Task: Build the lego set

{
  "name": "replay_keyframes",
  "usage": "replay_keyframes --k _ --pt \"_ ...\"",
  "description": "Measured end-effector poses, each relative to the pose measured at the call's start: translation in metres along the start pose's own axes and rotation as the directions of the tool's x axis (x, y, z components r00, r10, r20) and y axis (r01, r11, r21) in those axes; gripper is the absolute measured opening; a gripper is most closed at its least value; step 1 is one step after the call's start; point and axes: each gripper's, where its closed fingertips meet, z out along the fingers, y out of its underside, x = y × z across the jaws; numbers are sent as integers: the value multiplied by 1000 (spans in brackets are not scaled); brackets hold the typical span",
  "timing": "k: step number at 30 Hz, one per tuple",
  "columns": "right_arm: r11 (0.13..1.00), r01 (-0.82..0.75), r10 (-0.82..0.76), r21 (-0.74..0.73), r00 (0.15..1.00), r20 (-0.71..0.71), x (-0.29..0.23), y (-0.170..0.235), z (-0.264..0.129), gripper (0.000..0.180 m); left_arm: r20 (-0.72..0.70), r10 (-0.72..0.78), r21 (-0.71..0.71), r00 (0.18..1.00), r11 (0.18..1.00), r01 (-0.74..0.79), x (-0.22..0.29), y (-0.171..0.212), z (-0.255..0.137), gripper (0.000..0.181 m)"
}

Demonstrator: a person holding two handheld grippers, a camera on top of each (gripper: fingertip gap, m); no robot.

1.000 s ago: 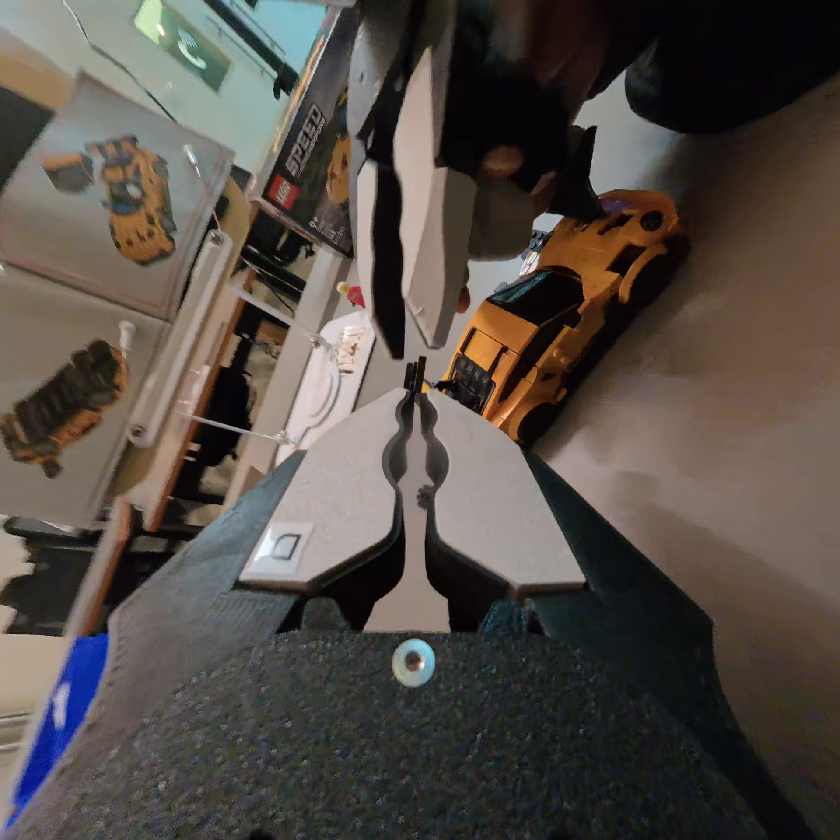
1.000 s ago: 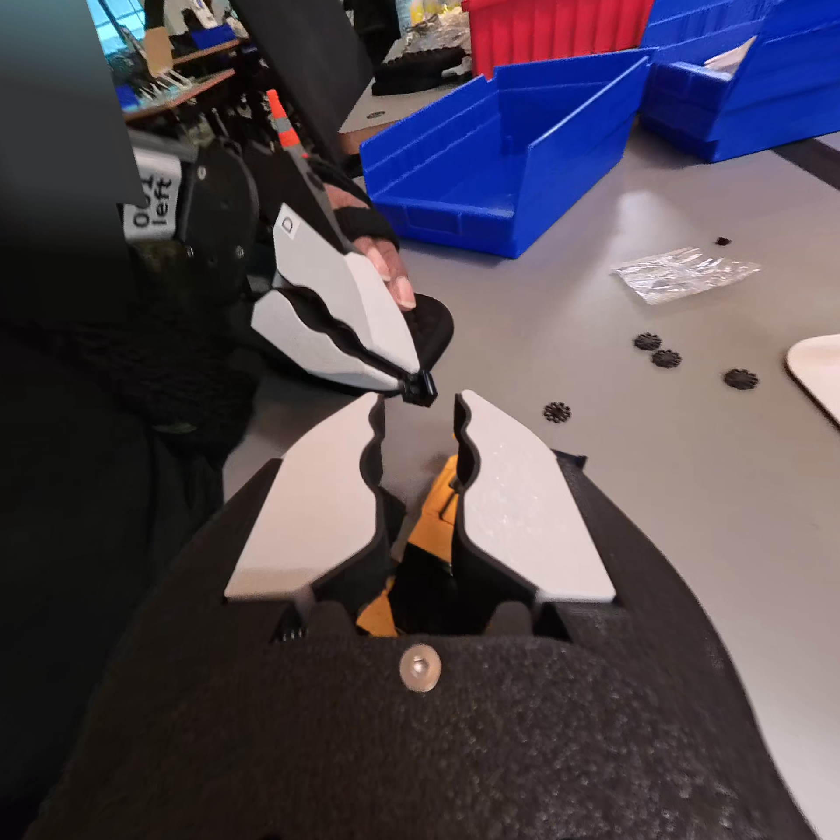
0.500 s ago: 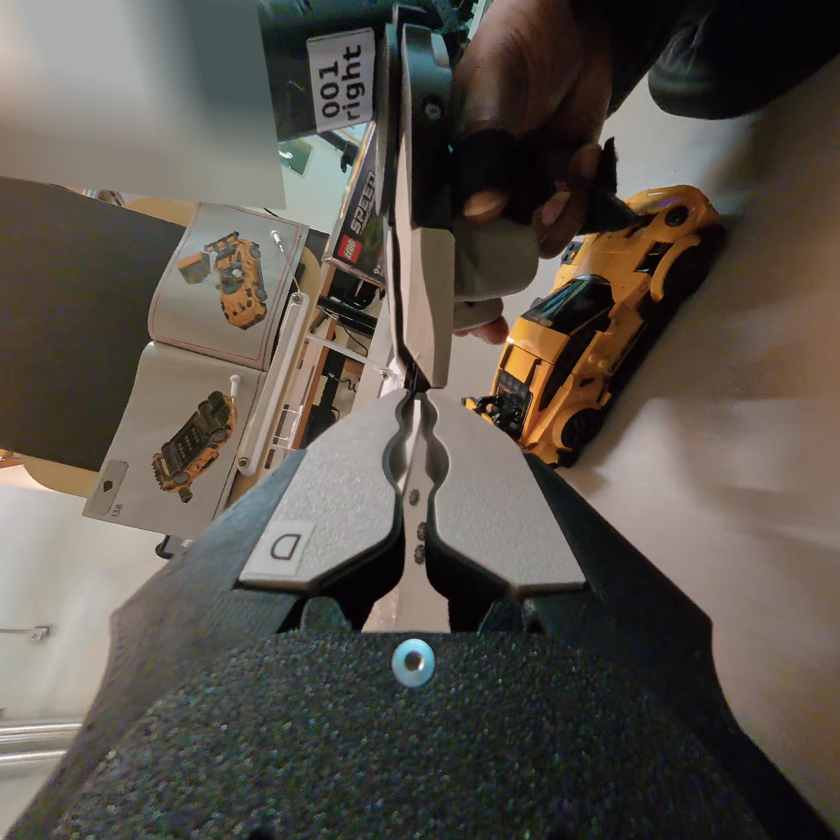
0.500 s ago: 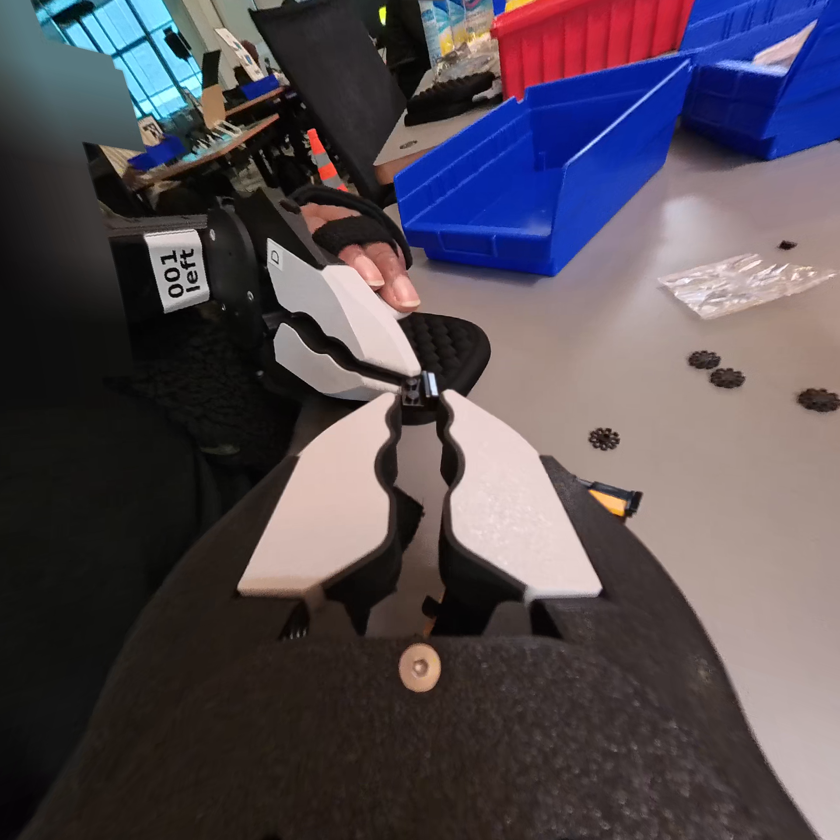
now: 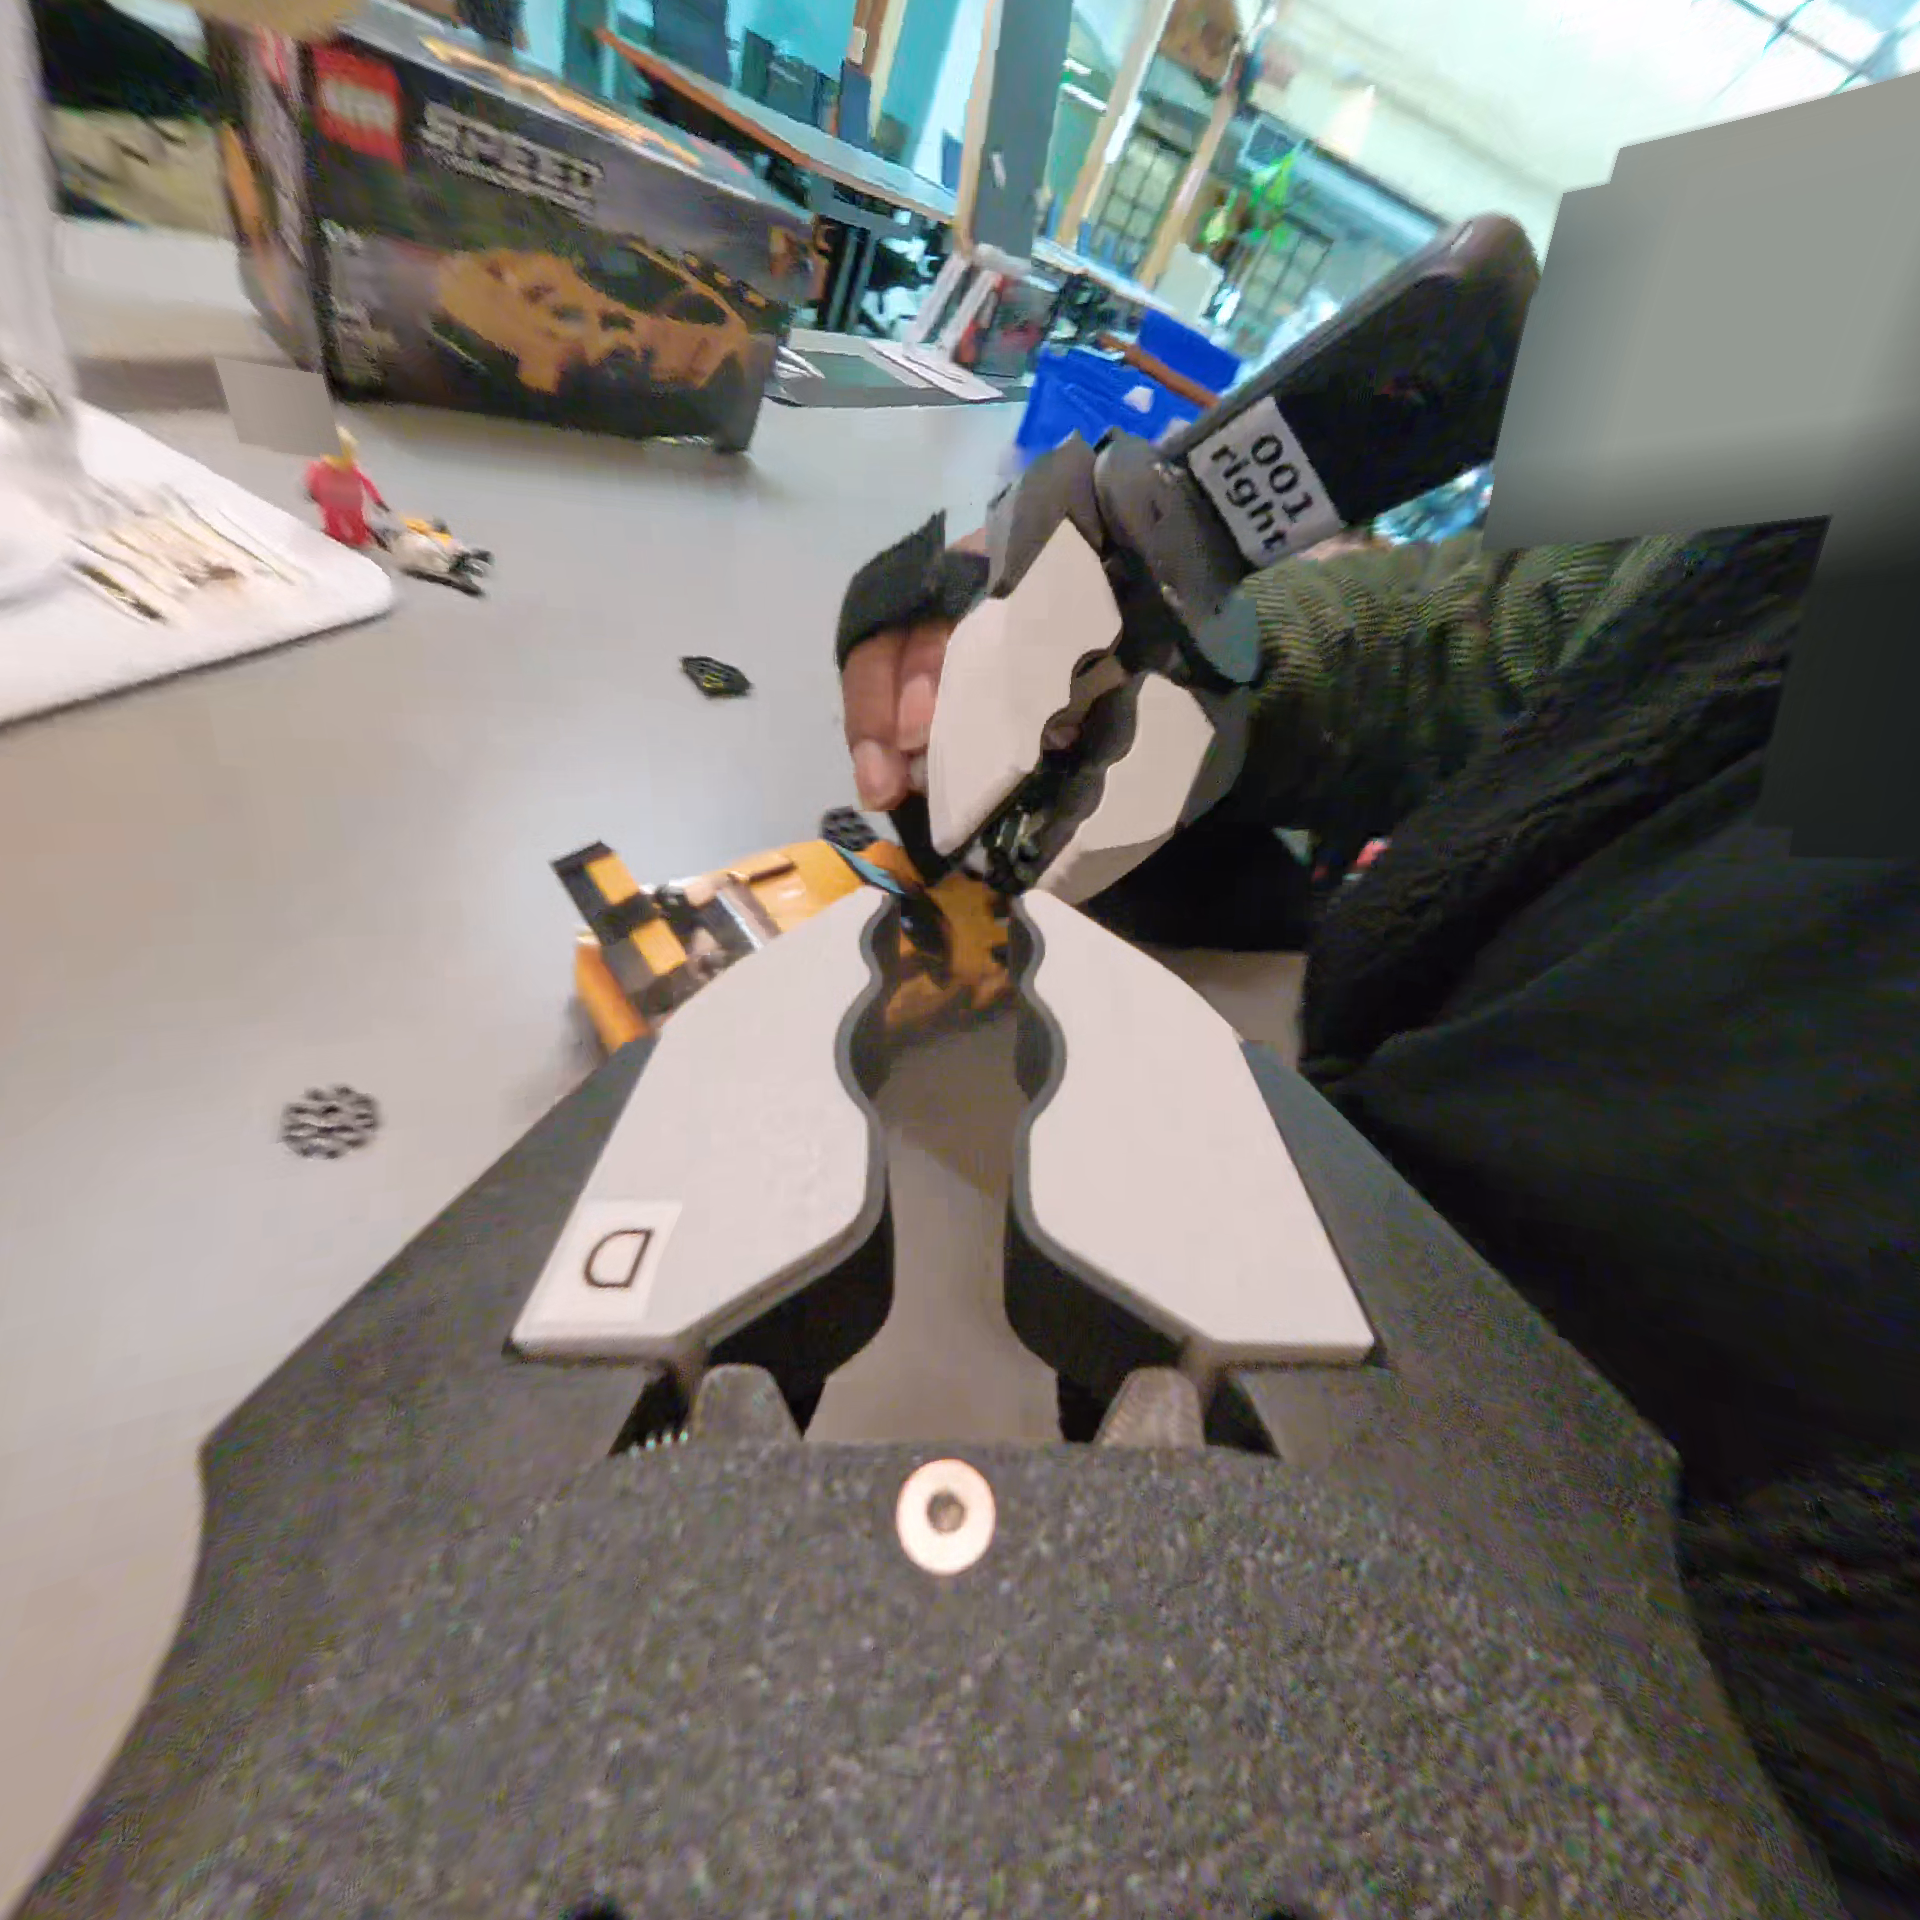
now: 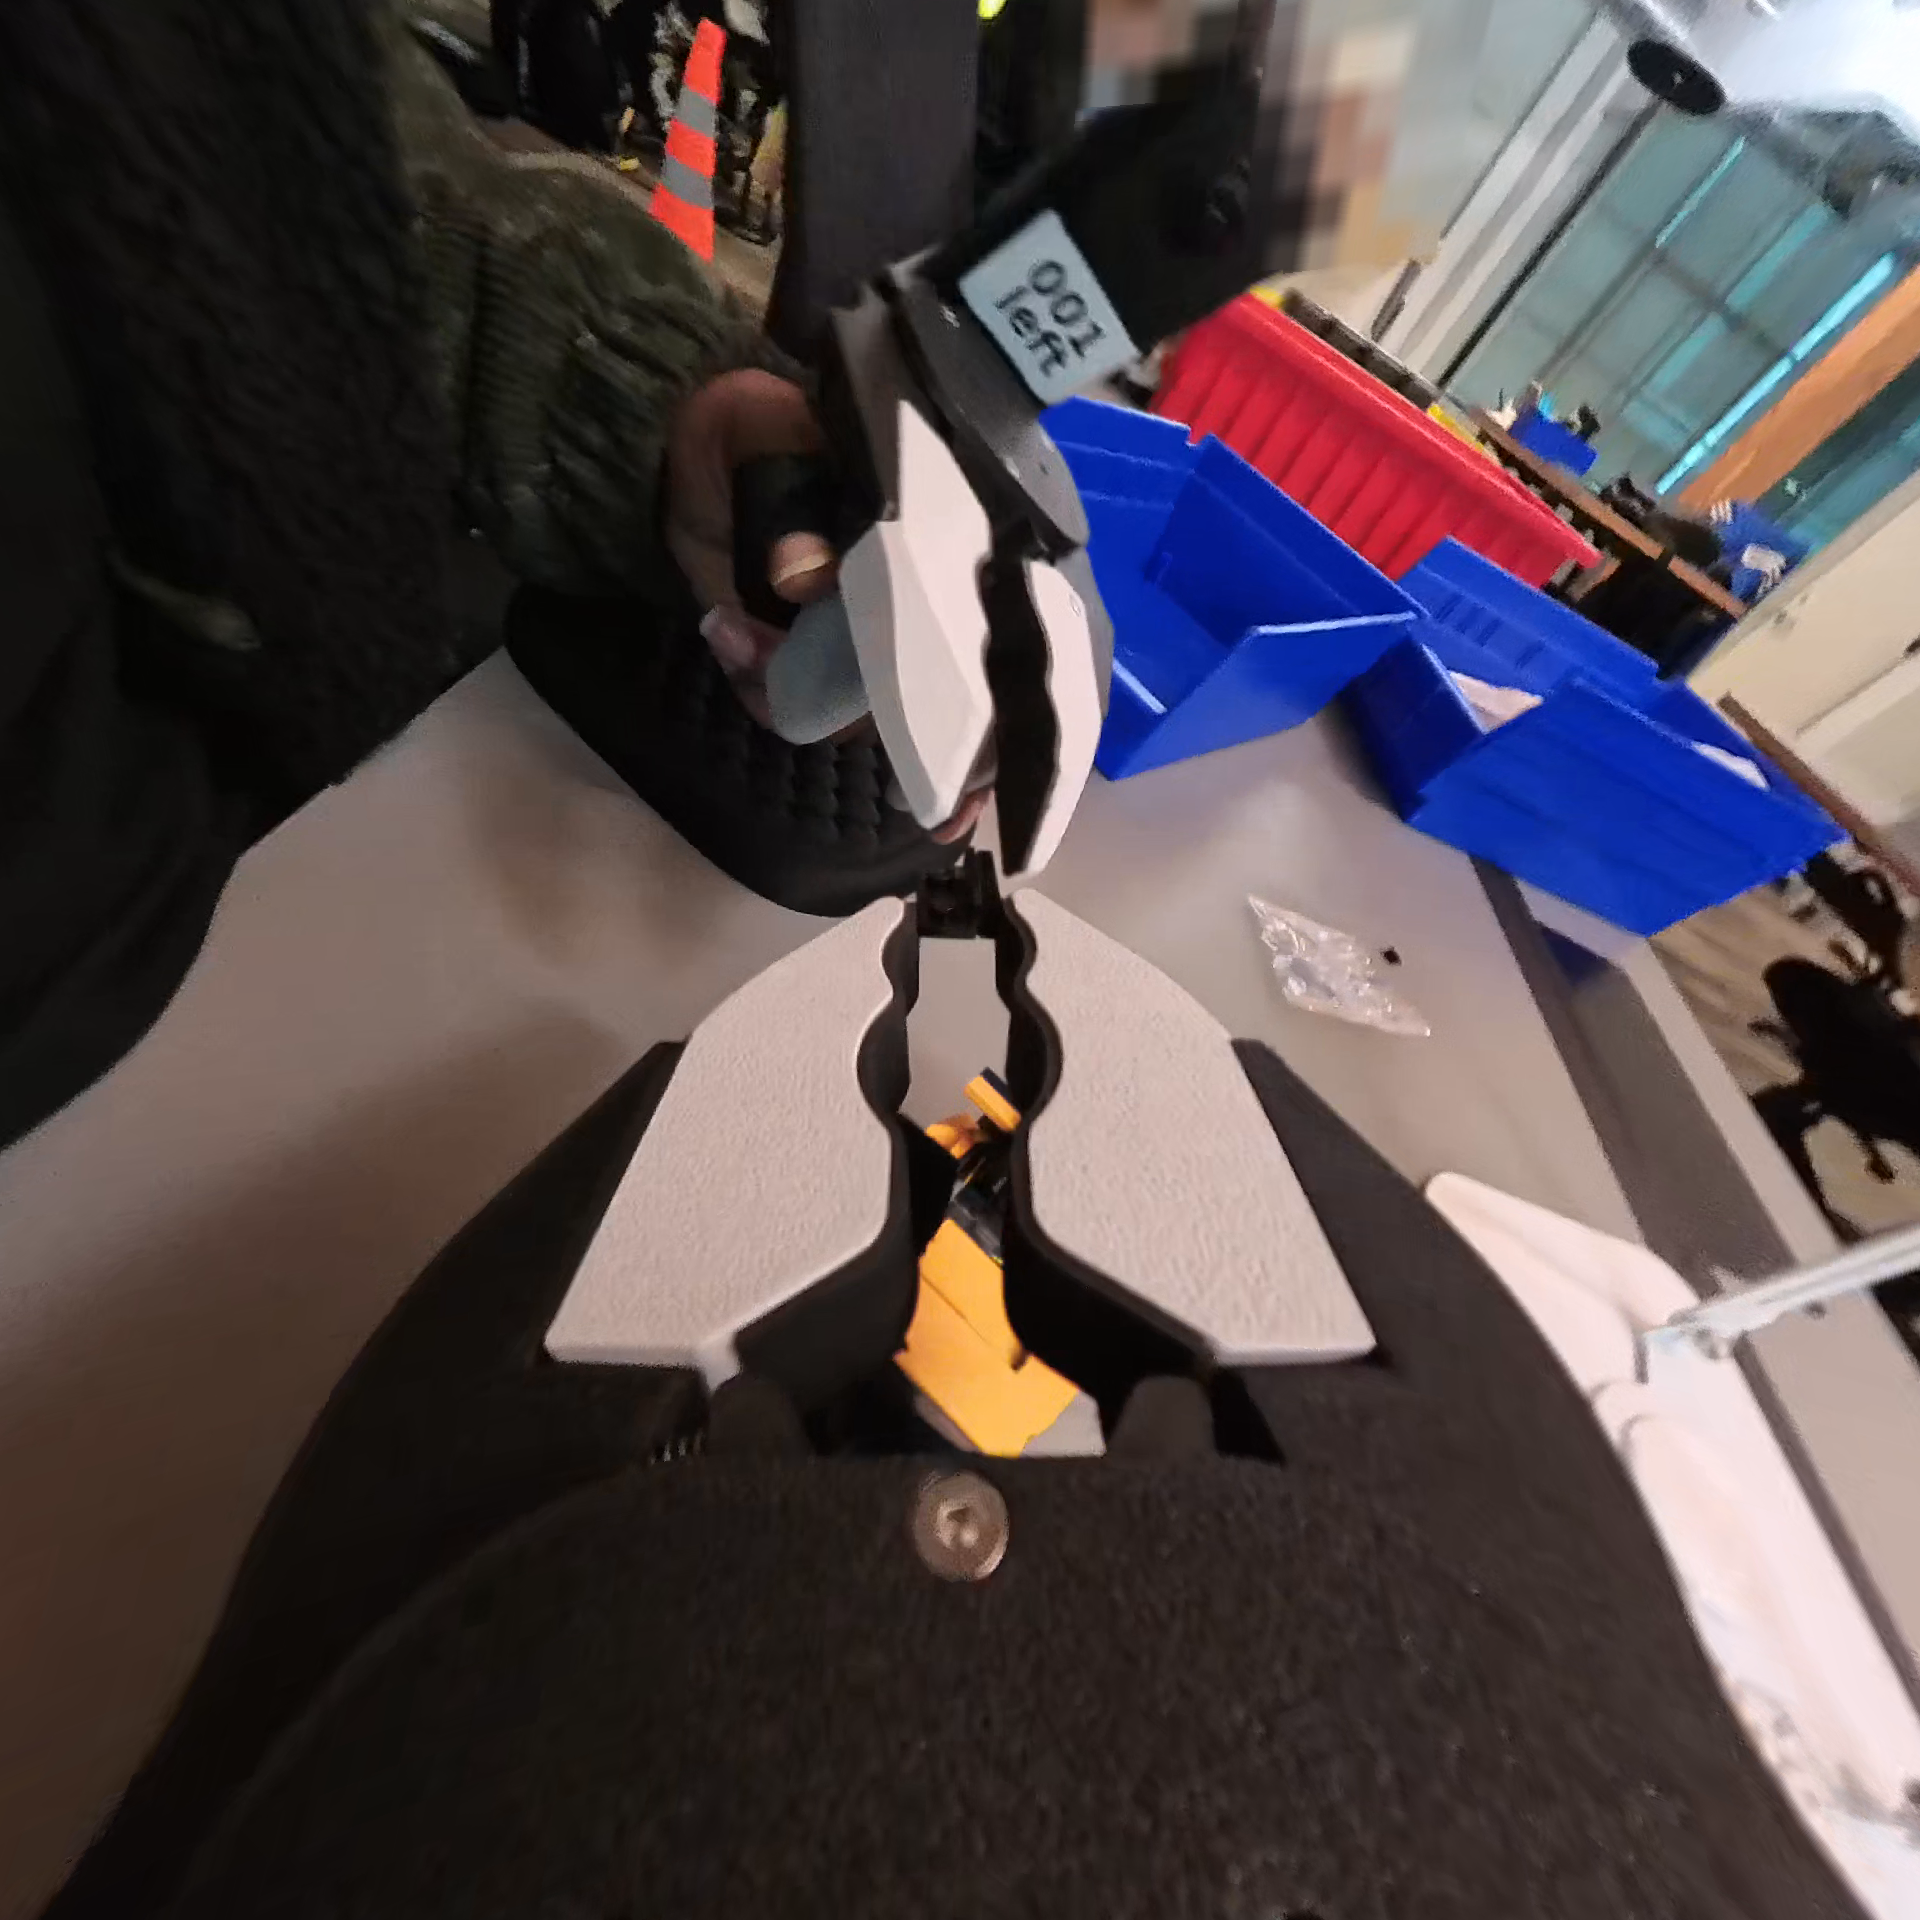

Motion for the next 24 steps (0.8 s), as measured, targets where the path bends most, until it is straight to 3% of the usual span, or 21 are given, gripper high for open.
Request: replay_keyframes --k 6,10,13,17,21,24 --pt "967 252 -251 -21 966 64 -11 -3 5 13 -137 -116 -100 984 990 103 20 13 5 15" --pt "899 436 -434 -46 899 59 -12 -4 8 13 -132 -101 -124 986 989 85 22 15 6 12" --pt "877 477 -475 -62 879 42 -11 -3 10 13 -94 -55 -114 994 992 44 18 16 6 8" --pt "931 350 -350 -106 937 19 -7 6 11 23 -36 57 -98 998 993 -60 14 17 5 7" --pt "992 57 -53 -114 998 39 -11 7 7 17 53 161 -82 985 984 -157 9 16 3 7" --pt "985 -122 128 -125 991 43 -12 5 7 14 90 219 -71 971 974 -213 9 16 2 7"
